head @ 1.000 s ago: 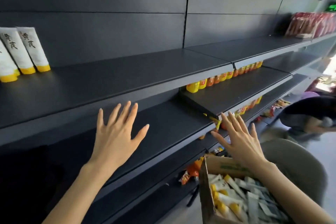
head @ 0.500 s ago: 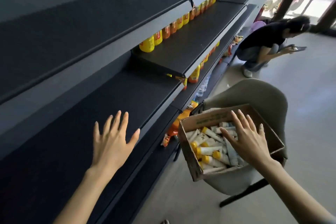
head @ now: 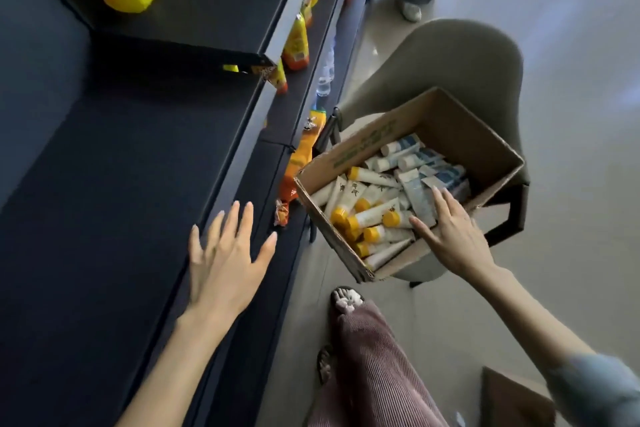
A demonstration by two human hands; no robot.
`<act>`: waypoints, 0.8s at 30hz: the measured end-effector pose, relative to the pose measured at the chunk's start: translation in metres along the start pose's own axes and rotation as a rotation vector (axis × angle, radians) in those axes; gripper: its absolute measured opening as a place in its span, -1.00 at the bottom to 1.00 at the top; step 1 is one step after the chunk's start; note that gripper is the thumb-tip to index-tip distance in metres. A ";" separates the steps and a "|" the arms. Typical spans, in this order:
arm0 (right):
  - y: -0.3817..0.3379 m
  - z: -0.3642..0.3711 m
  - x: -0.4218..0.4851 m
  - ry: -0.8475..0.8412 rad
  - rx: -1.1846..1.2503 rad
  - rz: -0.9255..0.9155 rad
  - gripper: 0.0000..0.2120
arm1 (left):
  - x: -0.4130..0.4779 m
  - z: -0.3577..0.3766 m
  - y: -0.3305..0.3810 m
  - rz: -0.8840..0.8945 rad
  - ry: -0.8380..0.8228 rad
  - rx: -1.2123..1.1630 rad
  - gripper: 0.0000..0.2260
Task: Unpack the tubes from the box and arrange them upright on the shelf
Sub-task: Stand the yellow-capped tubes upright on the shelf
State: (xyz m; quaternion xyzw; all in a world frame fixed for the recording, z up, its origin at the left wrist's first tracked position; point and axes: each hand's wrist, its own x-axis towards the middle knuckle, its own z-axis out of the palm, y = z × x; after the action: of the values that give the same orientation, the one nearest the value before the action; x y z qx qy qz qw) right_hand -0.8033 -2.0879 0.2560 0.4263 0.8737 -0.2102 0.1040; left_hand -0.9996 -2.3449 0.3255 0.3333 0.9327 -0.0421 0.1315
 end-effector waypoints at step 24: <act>-0.003 0.152 0.168 -0.039 1.359 1.192 -0.47 | 0.097 0.085 0.038 0.025 -0.103 -0.324 -0.34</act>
State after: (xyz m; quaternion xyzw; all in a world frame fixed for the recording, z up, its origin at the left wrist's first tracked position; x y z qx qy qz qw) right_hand -0.9084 -2.0412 0.0608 0.7740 0.1936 -0.5994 -0.0639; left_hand -1.0292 -2.2703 0.2172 0.3167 0.9151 0.0934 0.2315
